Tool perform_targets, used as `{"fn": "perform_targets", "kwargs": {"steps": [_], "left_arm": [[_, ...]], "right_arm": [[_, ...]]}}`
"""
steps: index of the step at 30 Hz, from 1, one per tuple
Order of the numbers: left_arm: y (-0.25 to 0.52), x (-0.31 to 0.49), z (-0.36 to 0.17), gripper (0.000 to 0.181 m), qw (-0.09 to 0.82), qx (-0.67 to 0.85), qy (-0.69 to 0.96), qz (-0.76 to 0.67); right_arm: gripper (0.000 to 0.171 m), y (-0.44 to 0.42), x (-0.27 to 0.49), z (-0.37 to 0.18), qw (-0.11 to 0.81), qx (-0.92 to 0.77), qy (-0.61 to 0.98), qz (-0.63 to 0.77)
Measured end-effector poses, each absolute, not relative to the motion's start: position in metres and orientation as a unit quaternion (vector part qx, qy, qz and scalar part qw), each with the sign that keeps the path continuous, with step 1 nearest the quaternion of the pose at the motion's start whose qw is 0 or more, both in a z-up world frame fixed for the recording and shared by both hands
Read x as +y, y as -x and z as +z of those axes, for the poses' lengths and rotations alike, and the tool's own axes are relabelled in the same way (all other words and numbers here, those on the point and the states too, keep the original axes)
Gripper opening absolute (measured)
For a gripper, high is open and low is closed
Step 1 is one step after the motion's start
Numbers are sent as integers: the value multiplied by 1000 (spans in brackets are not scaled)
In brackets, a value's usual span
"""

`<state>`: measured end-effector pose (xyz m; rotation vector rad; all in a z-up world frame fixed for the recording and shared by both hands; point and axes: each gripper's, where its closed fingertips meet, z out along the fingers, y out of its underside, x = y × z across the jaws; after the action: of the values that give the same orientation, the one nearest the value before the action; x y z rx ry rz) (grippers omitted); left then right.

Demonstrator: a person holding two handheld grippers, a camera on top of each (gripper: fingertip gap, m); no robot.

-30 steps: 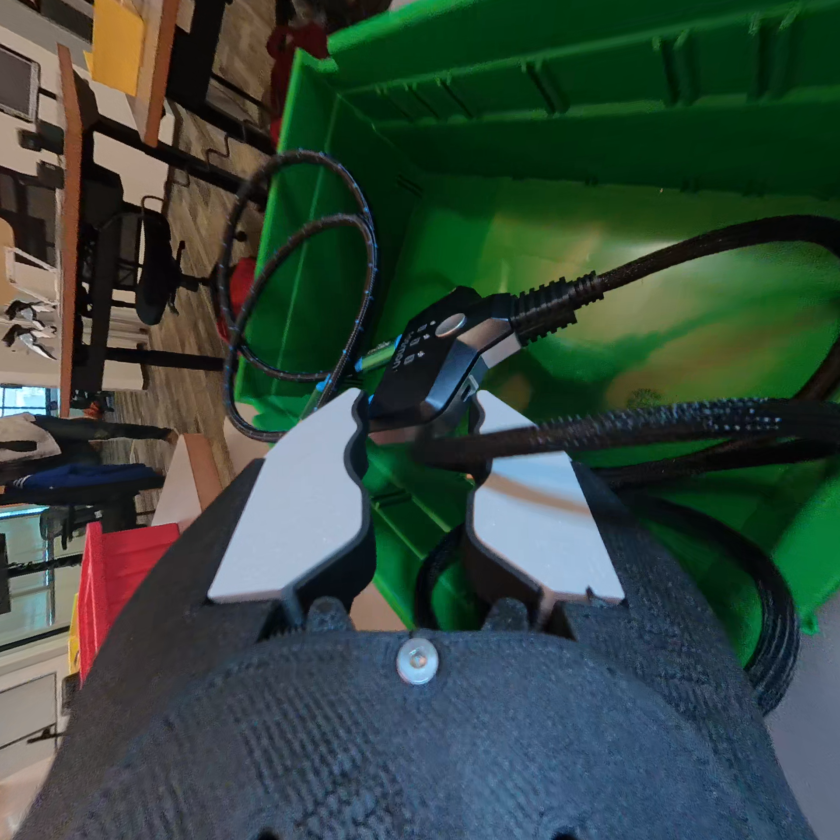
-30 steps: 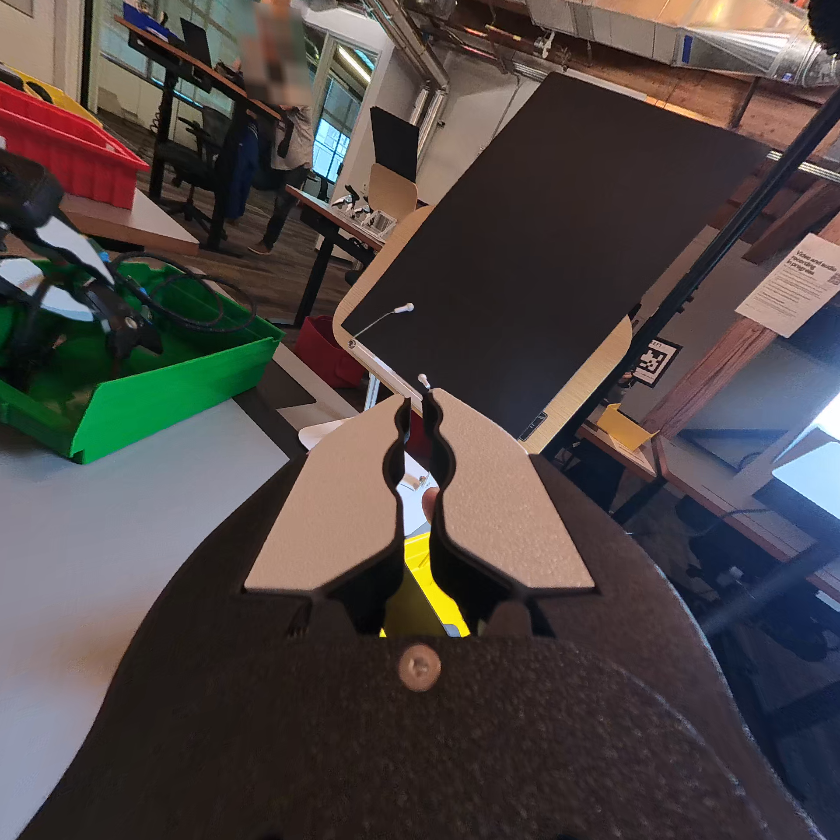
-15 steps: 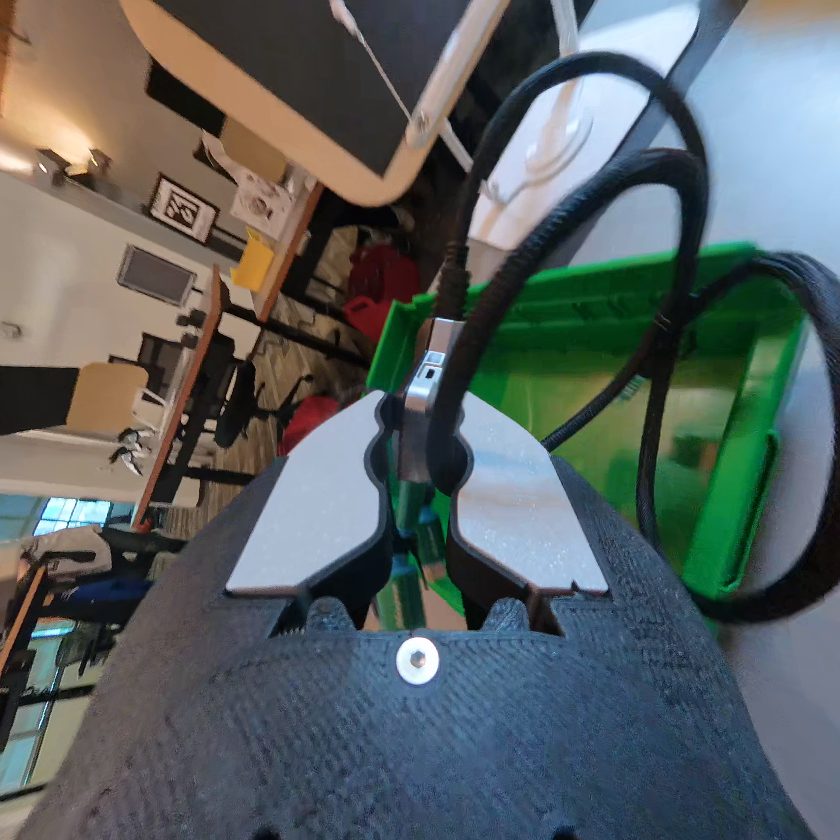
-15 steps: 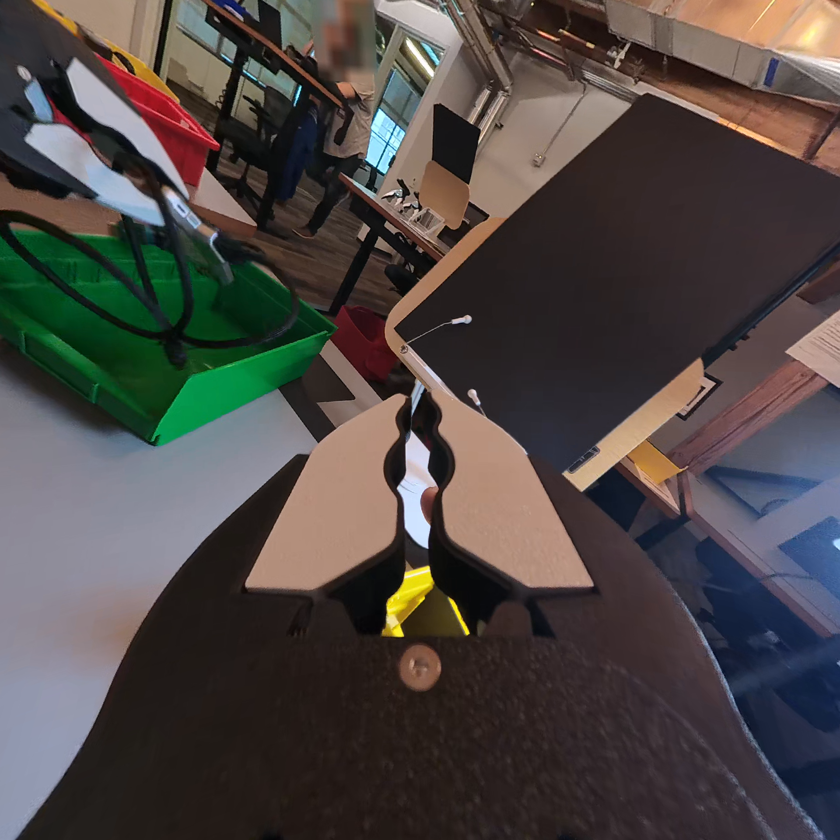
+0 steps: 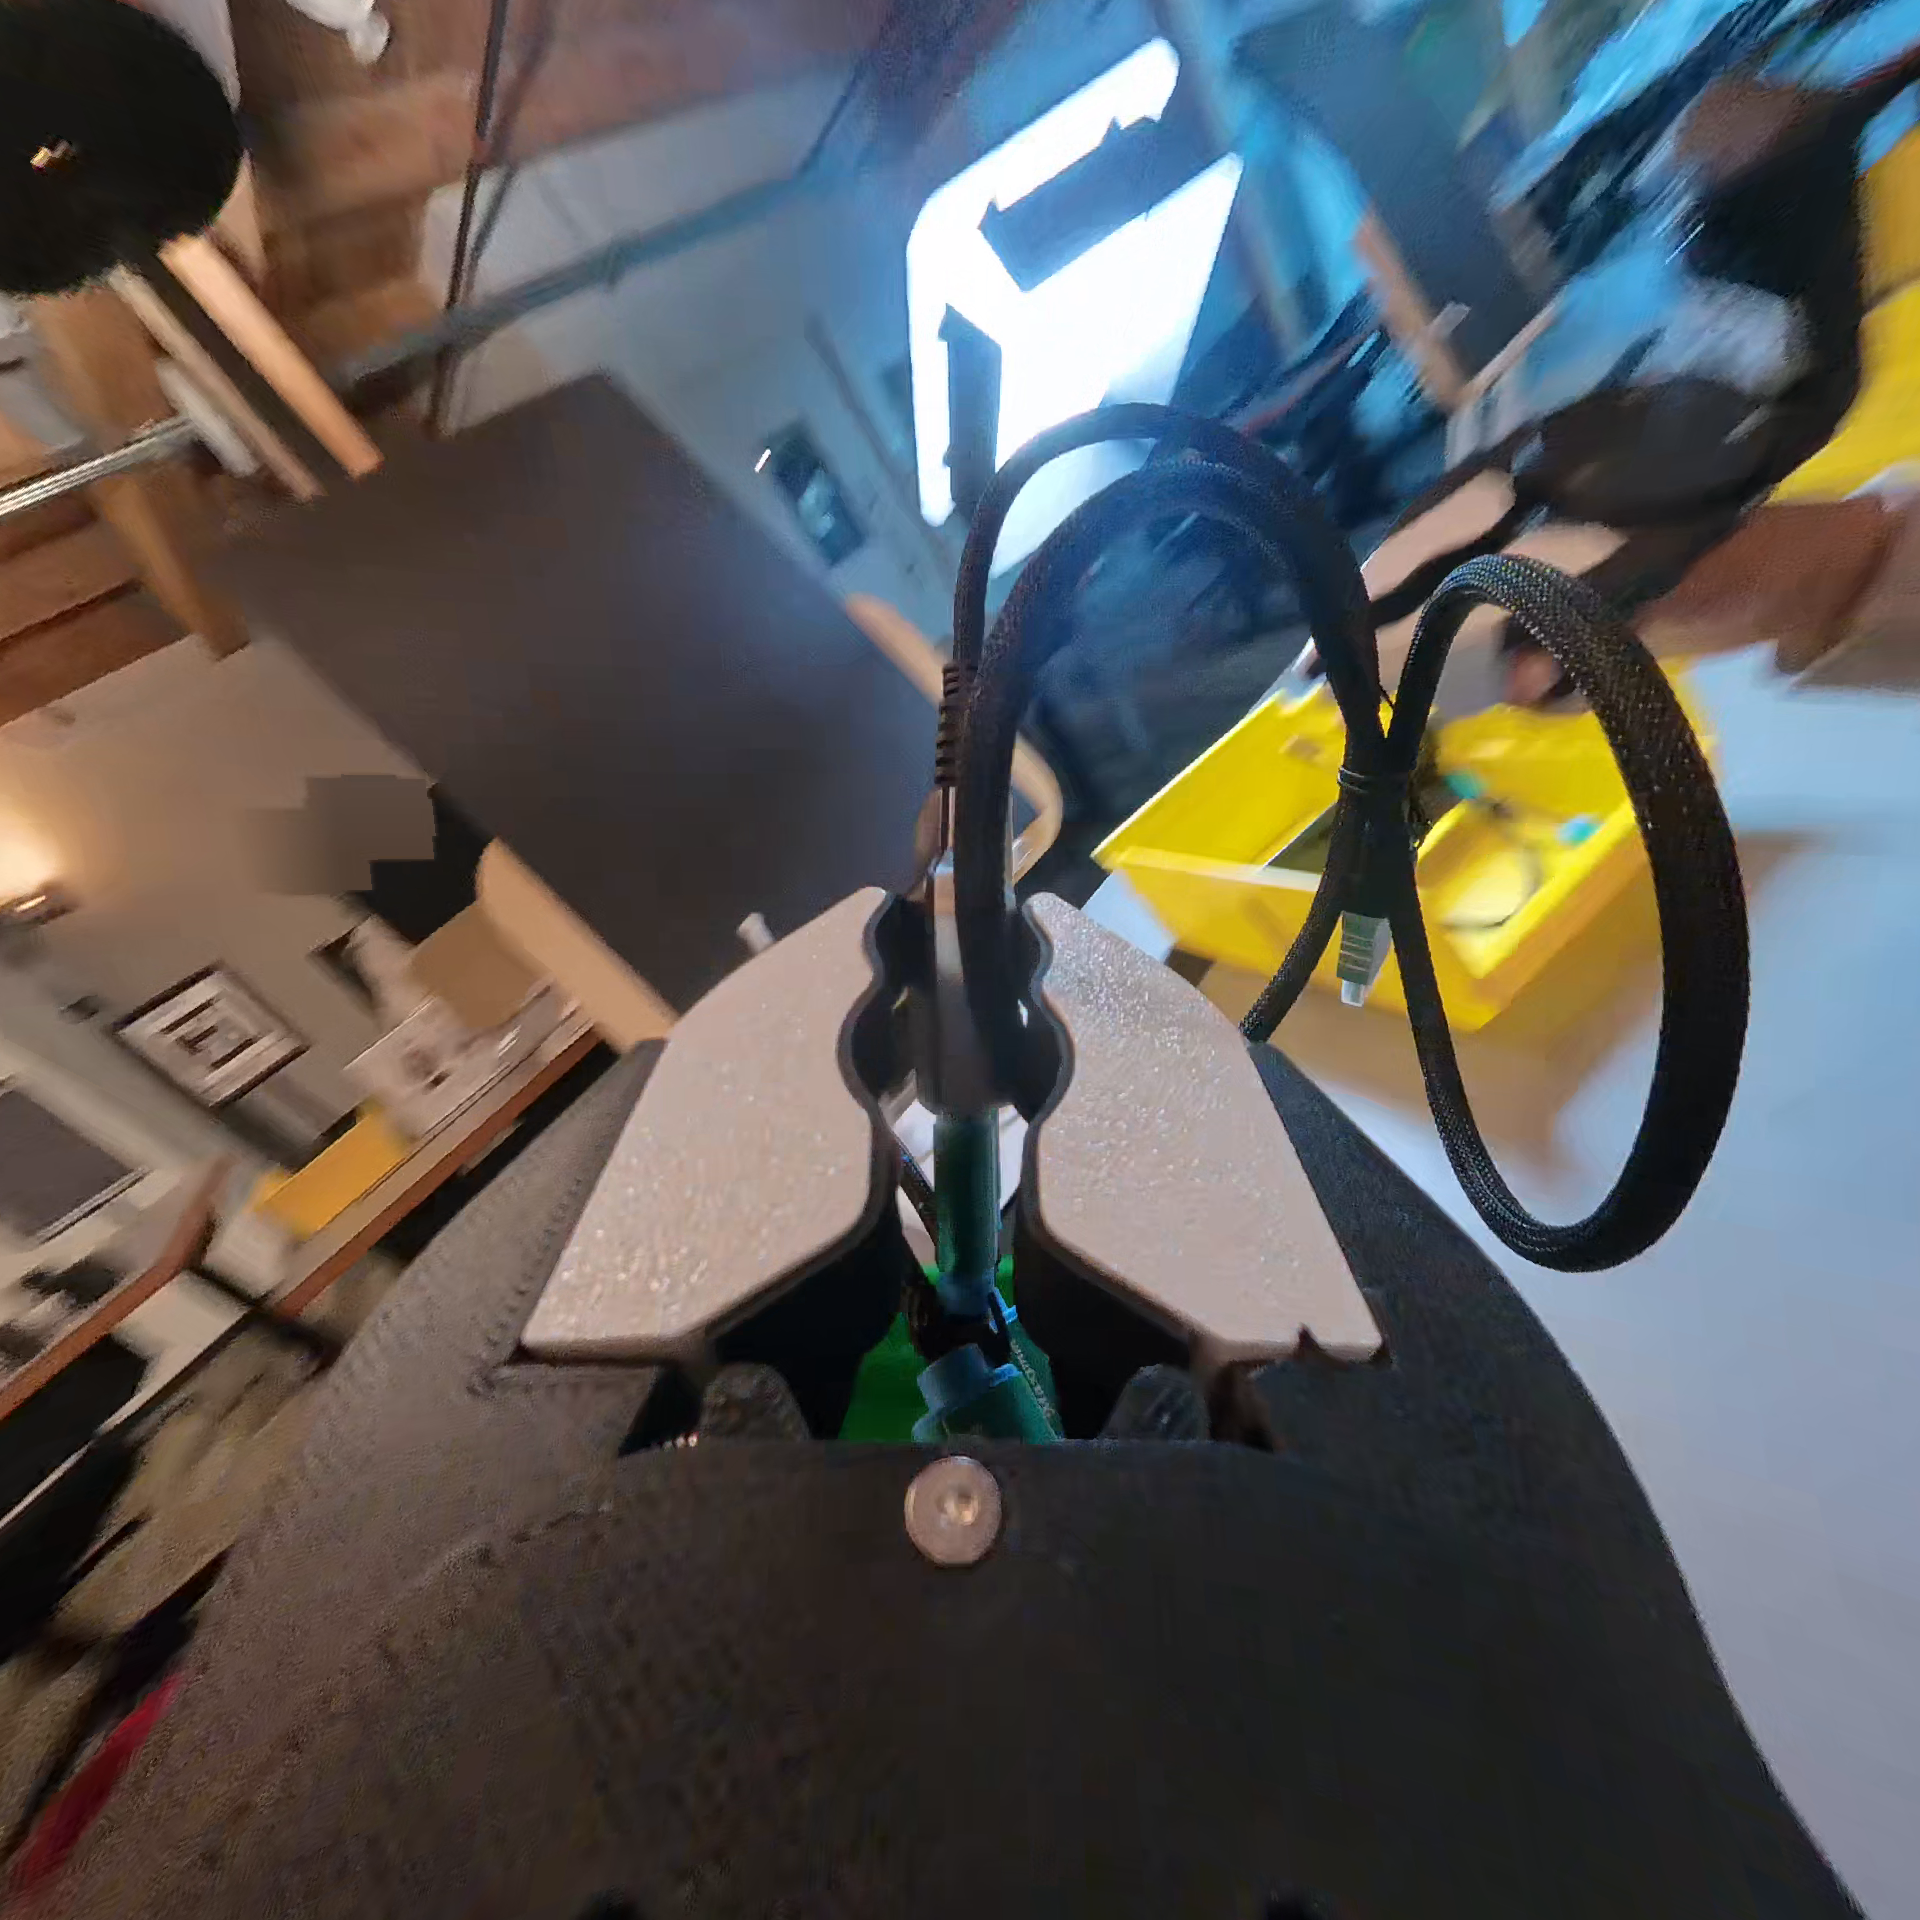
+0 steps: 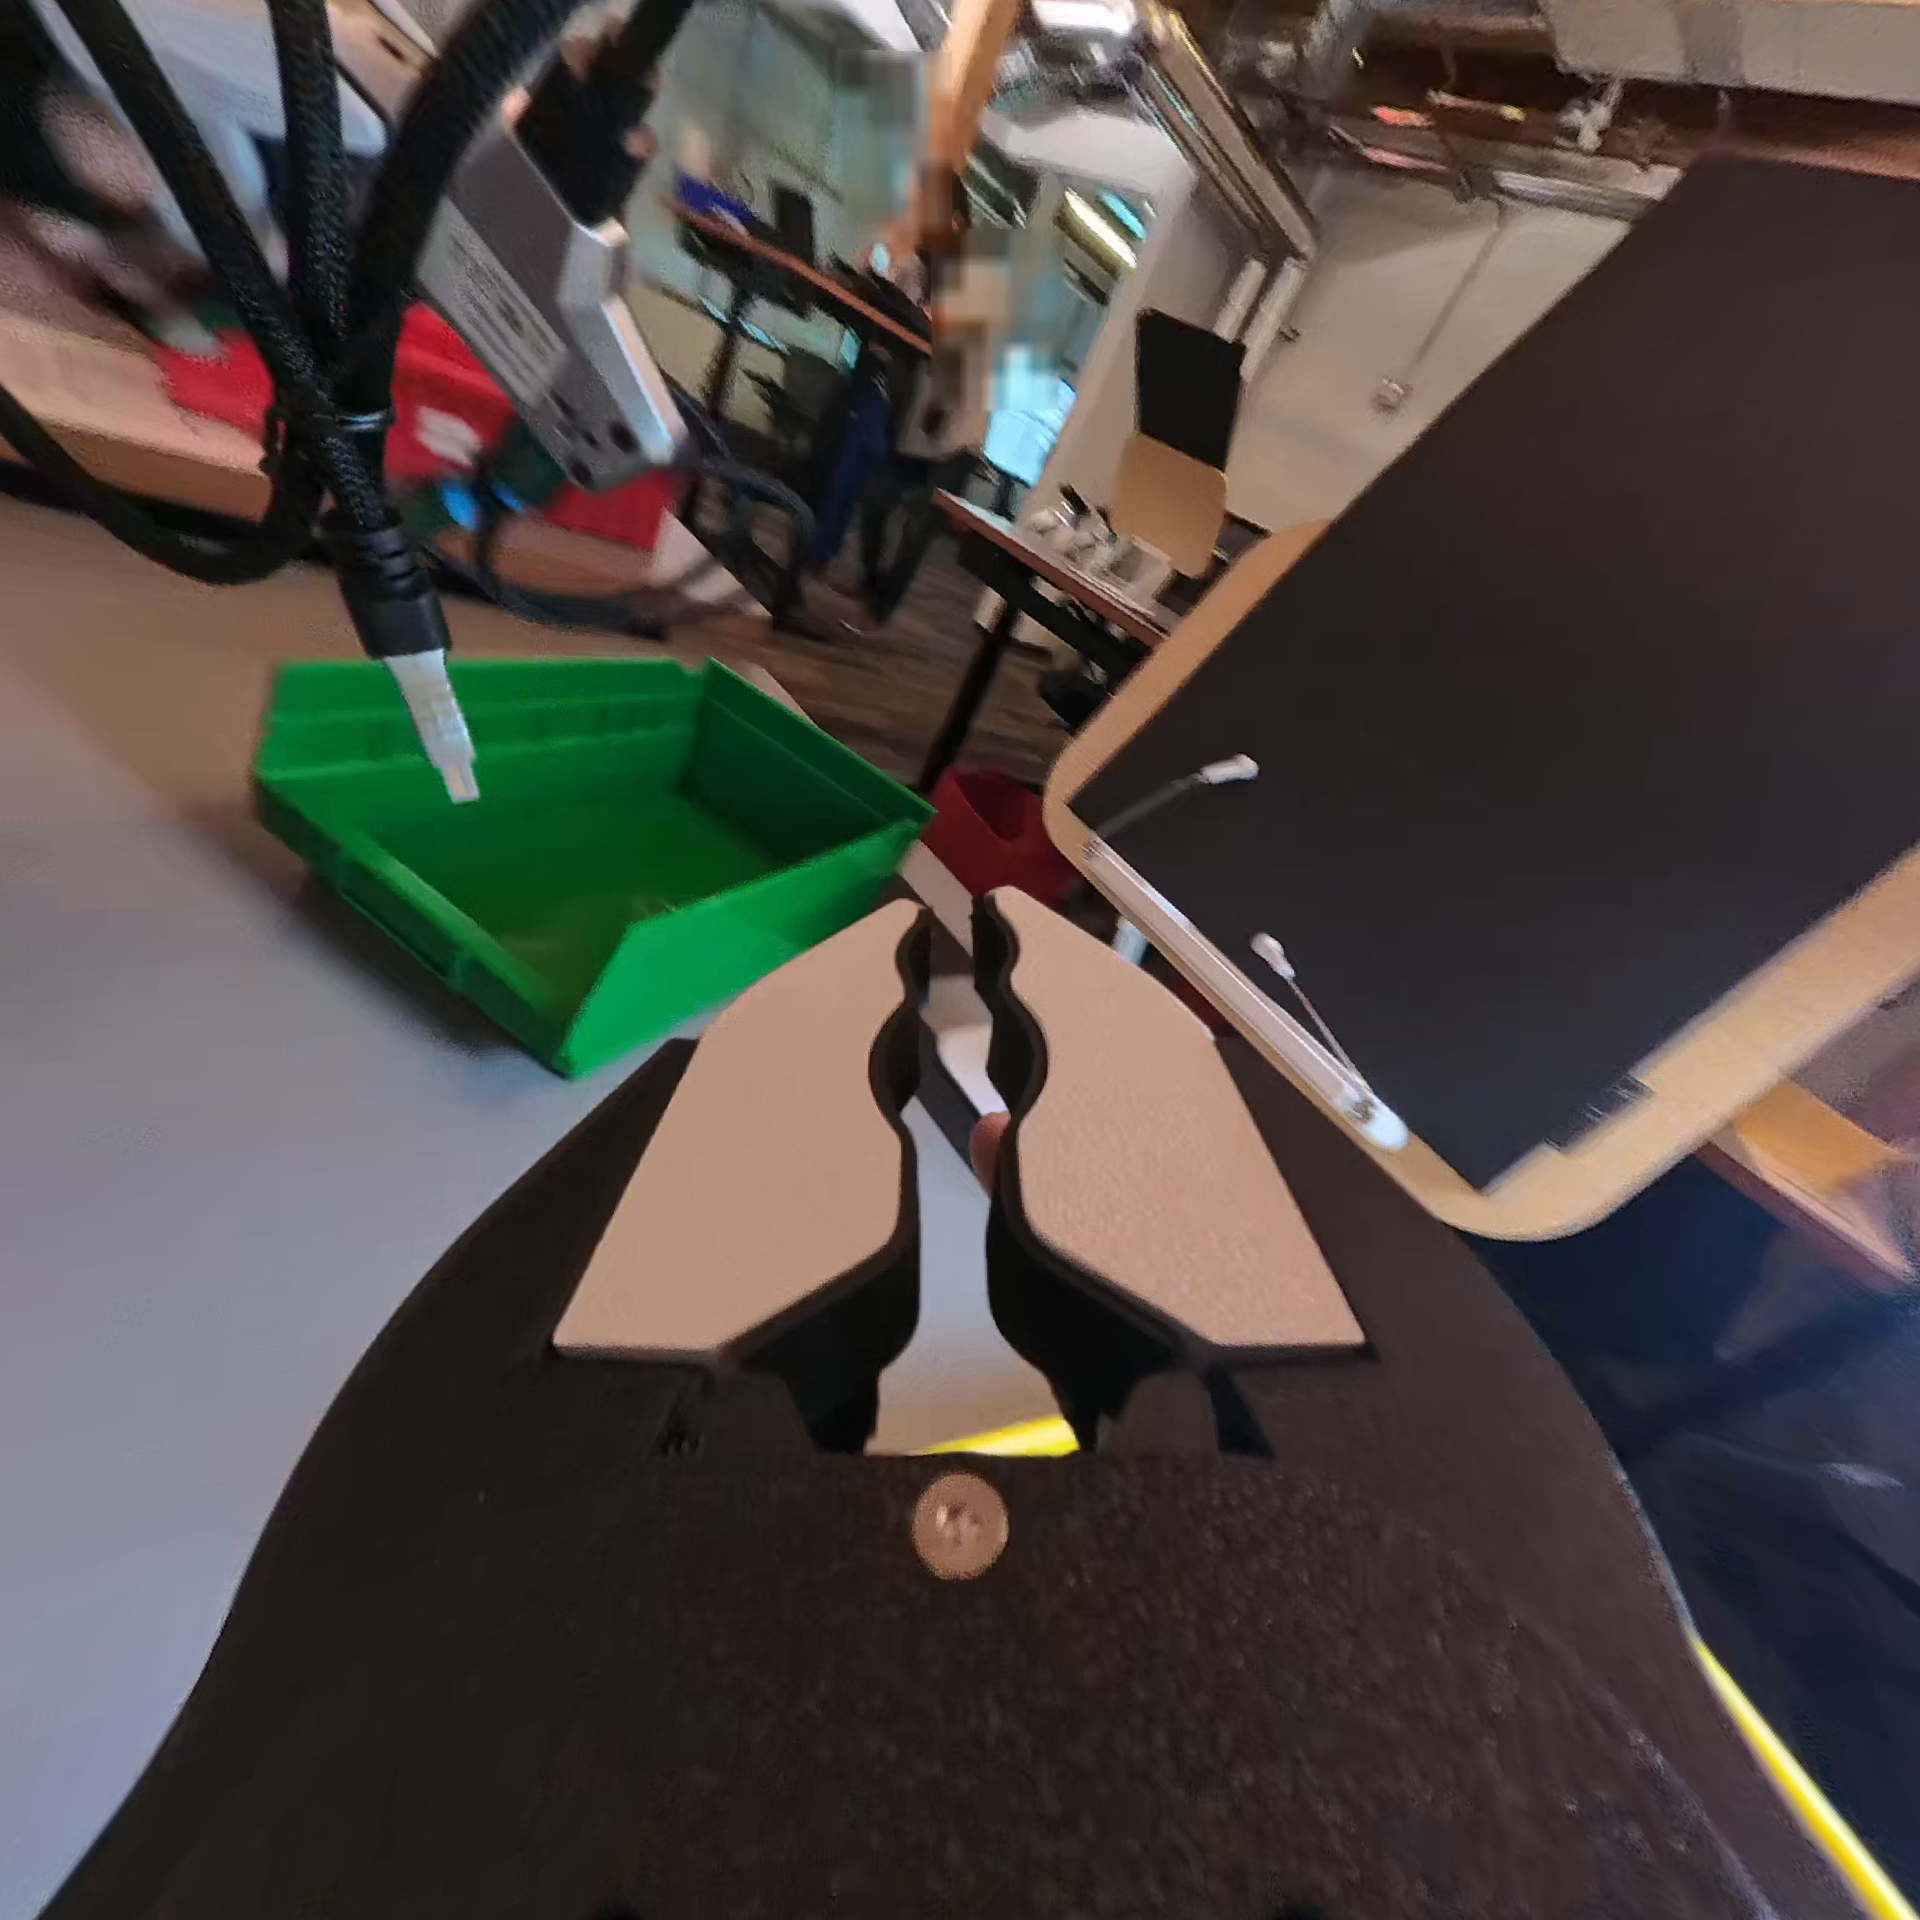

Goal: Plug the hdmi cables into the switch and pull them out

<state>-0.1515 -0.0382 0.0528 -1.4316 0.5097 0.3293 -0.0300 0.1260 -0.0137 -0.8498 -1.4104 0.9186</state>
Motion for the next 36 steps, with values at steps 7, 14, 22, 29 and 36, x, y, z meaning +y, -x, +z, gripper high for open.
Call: {"fn": "perform_targets", "kwargs": {"steps": [7, 14, 22, 29, 36], "left_arm": [[55, -41, 68, 20, 777, 318, 533, -104], [28, -22, 53, 22, 776, 307, 504, -220], [103, -2, 27, 24, 729, 270, 629, 12], [125, -20, 57, 24, 717, 236, 629, 186], [108, -29, 70, 29, 663, 258, 622, 327]], "right_arm": [[24, 19, 33, 14, 461, -580, 248, 624], [23, 16, 4, 17, 489, -630, 220, 562], [21, 16, 64, 10, 652, -686, 244, 213], [20, 20, 100, 0, 688, -682, 246, -4], [20, 31, 121, -31, 648, -707, 277, -59]]}}
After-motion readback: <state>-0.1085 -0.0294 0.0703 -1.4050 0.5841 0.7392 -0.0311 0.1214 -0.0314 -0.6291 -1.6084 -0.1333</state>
